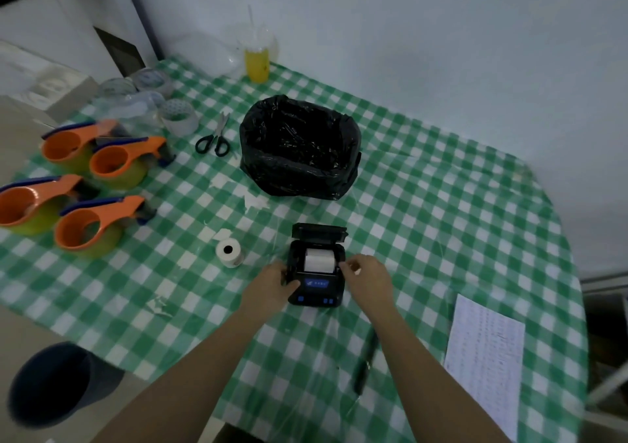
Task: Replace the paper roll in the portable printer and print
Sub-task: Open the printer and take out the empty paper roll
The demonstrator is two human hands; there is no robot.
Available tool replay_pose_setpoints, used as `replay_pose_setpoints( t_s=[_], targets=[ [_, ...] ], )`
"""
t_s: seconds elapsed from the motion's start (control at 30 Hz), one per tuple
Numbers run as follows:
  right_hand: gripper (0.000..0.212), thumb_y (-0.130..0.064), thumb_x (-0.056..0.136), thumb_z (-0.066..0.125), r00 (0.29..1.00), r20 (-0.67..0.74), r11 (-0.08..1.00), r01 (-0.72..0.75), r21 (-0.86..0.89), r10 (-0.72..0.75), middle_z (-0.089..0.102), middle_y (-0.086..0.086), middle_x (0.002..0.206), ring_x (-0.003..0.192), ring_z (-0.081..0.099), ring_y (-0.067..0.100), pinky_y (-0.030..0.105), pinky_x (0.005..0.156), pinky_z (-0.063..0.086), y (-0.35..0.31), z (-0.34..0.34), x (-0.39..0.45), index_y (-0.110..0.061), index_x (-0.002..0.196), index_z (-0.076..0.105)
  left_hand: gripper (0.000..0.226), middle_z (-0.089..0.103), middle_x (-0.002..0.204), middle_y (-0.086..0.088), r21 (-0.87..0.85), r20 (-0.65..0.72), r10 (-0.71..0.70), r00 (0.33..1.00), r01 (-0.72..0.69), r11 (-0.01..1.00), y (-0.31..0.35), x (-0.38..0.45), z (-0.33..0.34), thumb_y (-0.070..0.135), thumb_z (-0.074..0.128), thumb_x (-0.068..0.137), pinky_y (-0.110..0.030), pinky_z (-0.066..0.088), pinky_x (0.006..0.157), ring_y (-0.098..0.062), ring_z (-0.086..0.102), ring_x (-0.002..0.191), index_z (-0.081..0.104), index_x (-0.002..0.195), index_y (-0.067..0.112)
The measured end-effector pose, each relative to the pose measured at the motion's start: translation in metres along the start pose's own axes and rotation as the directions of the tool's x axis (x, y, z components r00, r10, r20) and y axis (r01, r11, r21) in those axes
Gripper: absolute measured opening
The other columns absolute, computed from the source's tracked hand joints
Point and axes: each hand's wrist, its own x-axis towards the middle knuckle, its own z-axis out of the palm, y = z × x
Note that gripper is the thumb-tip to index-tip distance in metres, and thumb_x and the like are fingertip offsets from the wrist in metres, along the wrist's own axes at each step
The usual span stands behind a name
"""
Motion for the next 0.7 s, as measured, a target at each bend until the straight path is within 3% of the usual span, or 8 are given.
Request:
replay_pose_setpoints(
  t_s=[0.1, 0.23, 0.37, 0.43, 0.47, 0.7],
  targets=[
    [0.041, -0.041, 0.082, 0.062, 0.997, -0.042, 0.998, 0.06, 0.015, -0.059, 0.057, 0.006, 0.107, 0.101, 0.049, 0.024, 0.035, 0.089, 0.044, -0.006, 0.018, -0.004, -0.015, 0.114, 0.059, 0.029, 0.068, 0.102, -0.011, 0.01, -0.008, 0.007, 1.0, -0.007, 1.0, 0.0, 0.0, 0.0, 0.027, 0.062, 0.083, -0.041, 0.054, 0.082, -0.023, 0.065, 0.09, 0.058, 0.106, 0.01],
    [0.029, -0.032, 0.082, 0.065, 1.0, -0.005, 0.998, -0.002, 0.065, 0.003, 0.053, 0.009, 0.109, 0.105, 0.045, 0.028, 0.036, 0.093, 0.04, -0.011, 0.035, 0.004, -0.015, 0.105, 0.062, 0.035, 0.065, 0.113, -0.013, 0.042, -0.004, 0.016, 1.0, -0.016, 0.999, 0.002, -0.002, -0.003, 0.027, 0.061, 0.084, -0.041, 0.052, 0.087, -0.025, 0.062, 0.1, 0.055, 0.114, 0.009],
    [0.011, -0.022, 0.085, 0.062, 0.997, 0.062, 0.965, 0.033, 0.259, -0.051, 0.06, 0.005, 0.095, 0.09, 0.053, 0.02, 0.029, 0.08, 0.042, -0.023, 0.016, 0.005, -0.014, 0.092, 0.065, 0.042, 0.055, 0.126, -0.012, 0.048, -0.091, 0.053, 0.994, -0.049, 0.998, 0.01, -0.007, -0.015, 0.029, 0.056, 0.089, -0.04, 0.047, 0.094, -0.027, 0.057, 0.11, 0.049, 0.125, 0.01],
    [0.004, -0.021, 0.087, 0.06, 0.991, 0.082, 0.923, 0.069, 0.379, -0.107, 0.062, -0.002, 0.083, 0.077, 0.057, 0.014, 0.017, 0.069, 0.043, -0.034, -0.005, 0.001, -0.018, 0.085, 0.062, 0.039, 0.055, 0.126, -0.011, 0.034, -0.16, 0.117, 0.98, -0.113, 0.993, 0.018, -0.009, -0.026, 0.027, 0.054, 0.09, -0.041, 0.048, 0.094, -0.026, 0.056, 0.109, 0.049, 0.126, 0.011],
    [0.005, -0.021, 0.087, 0.059, 0.99, 0.052, 0.909, 0.103, 0.403, -0.135, 0.062, -0.006, 0.079, 0.074, 0.057, 0.01, 0.012, 0.063, 0.042, -0.041, -0.018, -0.001, -0.02, 0.083, 0.061, 0.038, 0.055, 0.126, -0.01, 0.013, -0.187, 0.142, 0.972, -0.143, 0.99, 0.022, -0.011, -0.033, 0.025, 0.053, 0.091, -0.041, 0.048, 0.095, -0.025, 0.056, 0.109, 0.049, 0.126, 0.011],
    [0.011, -0.021, 0.086, 0.061, 0.944, -0.189, 0.774, 0.329, 0.541, -0.27, 0.058, -0.008, 0.071, 0.064, 0.051, 0.003, 0.011, 0.059, 0.042, -0.111, -0.095, 0.015, -0.026, 0.077, 0.061, 0.028, 0.059, 0.122, -0.01, -0.081, -0.293, 0.222, 0.93, -0.256, 0.963, 0.062, -0.002, -0.083, 0.019, 0.05, 0.092, -0.035, 0.046, 0.093, -0.023, 0.057, 0.11, 0.057, 0.118, 0.011]
  ],
)
